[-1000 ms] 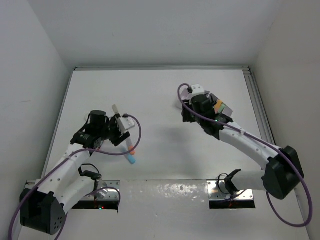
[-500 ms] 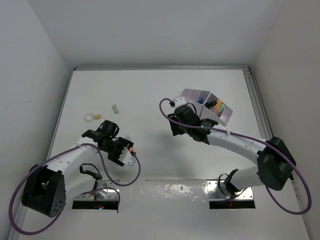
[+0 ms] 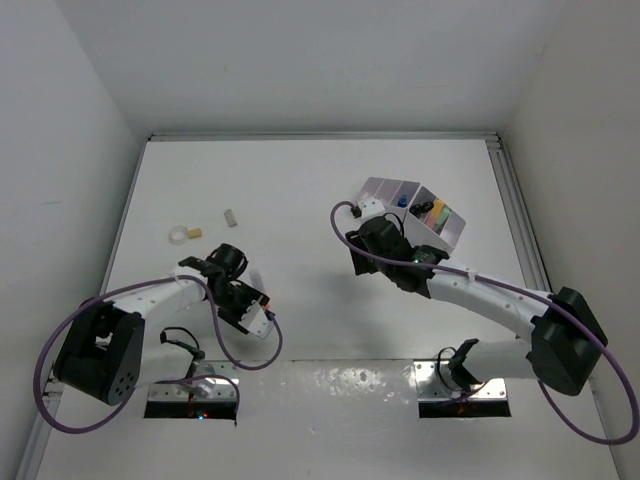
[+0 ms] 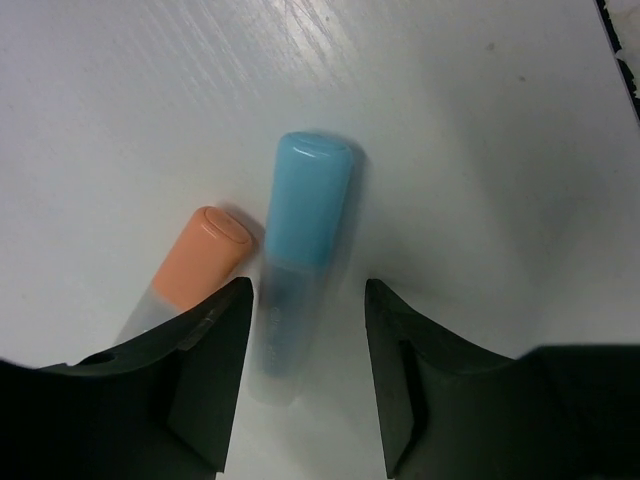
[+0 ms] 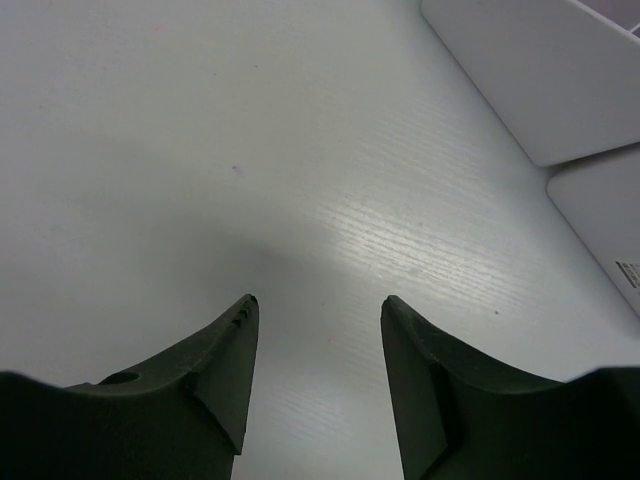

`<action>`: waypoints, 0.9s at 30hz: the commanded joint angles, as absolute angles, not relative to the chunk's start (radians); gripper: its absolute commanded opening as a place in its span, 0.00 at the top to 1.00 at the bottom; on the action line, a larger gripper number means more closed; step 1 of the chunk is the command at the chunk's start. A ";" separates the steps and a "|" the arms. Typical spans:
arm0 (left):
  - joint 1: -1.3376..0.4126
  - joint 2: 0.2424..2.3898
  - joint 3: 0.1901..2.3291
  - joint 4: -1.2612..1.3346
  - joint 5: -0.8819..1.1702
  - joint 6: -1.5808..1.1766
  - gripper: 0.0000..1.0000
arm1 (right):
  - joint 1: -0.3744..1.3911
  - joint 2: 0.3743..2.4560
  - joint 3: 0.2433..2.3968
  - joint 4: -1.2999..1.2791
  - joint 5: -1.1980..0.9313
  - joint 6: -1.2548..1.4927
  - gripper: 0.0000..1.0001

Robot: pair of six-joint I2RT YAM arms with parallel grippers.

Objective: Sort the stationery into containers
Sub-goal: Pick up the pen from the center of the board.

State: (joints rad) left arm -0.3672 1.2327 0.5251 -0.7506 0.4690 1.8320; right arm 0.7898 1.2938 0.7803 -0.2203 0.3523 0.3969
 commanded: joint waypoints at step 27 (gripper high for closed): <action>-0.252 1.125 0.817 -0.939 0.777 1.474 1.00 | 0.799 1.170 0.848 -0.229 0.361 0.495 0.47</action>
